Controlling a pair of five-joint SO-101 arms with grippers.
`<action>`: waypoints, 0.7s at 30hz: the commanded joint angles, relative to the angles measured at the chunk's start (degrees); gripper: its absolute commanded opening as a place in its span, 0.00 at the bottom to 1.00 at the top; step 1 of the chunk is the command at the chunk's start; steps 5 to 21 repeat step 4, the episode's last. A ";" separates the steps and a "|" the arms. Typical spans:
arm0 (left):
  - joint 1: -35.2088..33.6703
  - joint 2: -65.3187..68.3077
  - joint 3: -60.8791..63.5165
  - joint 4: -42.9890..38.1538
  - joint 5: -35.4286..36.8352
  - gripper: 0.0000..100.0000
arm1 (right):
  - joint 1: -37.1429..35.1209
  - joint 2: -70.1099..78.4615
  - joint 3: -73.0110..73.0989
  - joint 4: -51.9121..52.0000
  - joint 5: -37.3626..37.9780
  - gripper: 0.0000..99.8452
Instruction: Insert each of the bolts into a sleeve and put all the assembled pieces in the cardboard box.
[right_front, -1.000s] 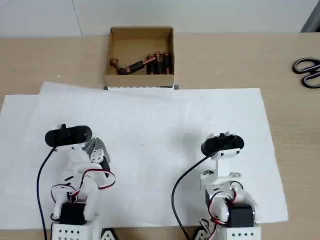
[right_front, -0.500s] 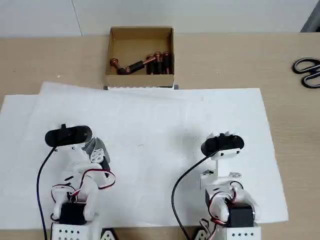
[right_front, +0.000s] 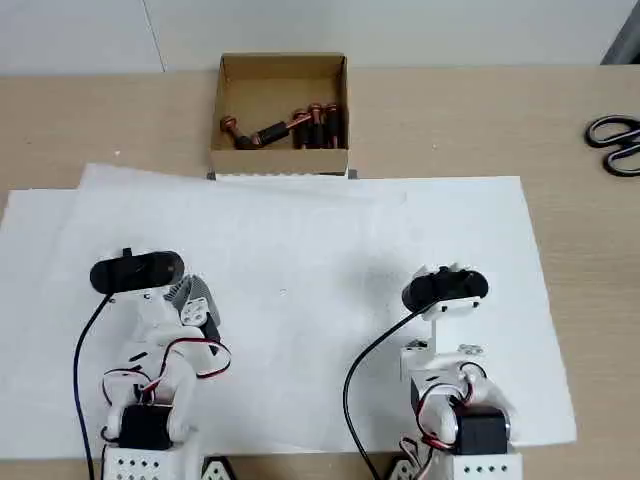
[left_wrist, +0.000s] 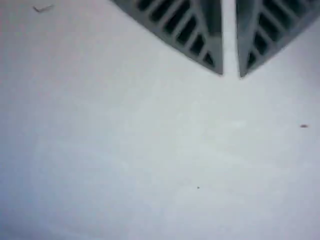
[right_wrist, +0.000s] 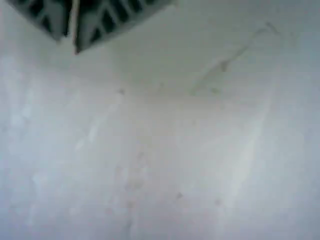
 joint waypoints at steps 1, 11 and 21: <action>0.09 -0.70 -0.22 0.35 0.18 0.01 | 0.13 -0.40 -0.18 -1.19 0.62 0.00; 0.09 -0.70 -0.22 0.35 0.18 0.01 | 0.13 -0.40 -0.18 -1.19 0.62 0.00; 0.09 -0.70 -0.22 0.35 0.18 0.01 | 0.13 -0.40 -0.18 -1.19 0.62 0.00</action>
